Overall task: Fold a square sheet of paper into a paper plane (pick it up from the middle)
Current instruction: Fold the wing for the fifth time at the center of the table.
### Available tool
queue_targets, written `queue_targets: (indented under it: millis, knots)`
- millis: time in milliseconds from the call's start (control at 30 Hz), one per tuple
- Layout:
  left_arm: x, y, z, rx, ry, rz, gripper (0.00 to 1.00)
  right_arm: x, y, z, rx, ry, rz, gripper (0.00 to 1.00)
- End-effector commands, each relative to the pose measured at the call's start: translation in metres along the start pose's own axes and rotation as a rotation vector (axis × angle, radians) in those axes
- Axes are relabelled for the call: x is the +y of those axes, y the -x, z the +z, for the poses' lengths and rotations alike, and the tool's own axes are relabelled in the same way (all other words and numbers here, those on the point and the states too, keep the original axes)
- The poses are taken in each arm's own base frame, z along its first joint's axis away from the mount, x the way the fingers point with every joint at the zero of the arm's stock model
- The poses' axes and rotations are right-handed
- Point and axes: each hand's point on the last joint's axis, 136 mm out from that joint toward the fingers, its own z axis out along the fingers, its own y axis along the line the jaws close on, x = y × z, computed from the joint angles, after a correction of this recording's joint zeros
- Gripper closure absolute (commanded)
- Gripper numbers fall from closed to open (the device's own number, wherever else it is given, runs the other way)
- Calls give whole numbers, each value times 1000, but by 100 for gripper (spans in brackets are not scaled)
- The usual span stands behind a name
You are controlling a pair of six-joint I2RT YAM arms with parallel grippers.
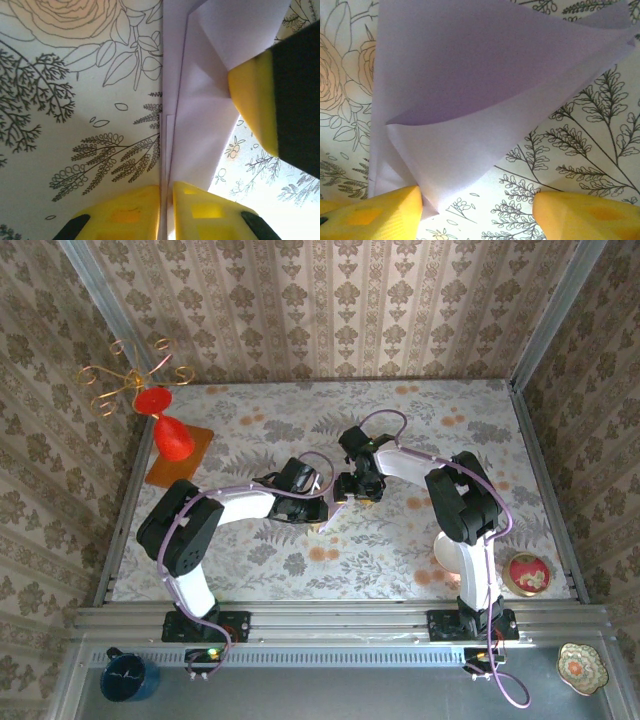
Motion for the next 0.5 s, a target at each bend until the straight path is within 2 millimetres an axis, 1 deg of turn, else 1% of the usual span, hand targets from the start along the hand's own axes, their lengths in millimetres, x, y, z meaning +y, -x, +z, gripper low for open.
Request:
queue_targets:
  millis: [0, 67, 167, 267, 400, 467]
  knots:
    - [13, -25, 18, 82, 24, -31, 84, -30, -10, 48, 47, -41, 22, 32]
    - [15, -26, 18, 87, 33, -33, 85, -18, 0, 24, -6, 29, 27, 31]
    - [17, -27, 19, 93, 39, -38, 85, -8, 6, -7, -70, 146, 55, 31]
    - [17, -27, 19, 92, 41, -38, 86, 1, 4, -32, -126, 279, 74, 30]
    - [17, -28, 19, 96, 41, -36, 86, 8, 6, -66, -217, 391, 54, 30]
    - [17, -28, 19, 96, 41, -37, 86, 17, 7, -79, -257, 443, 26, 31]
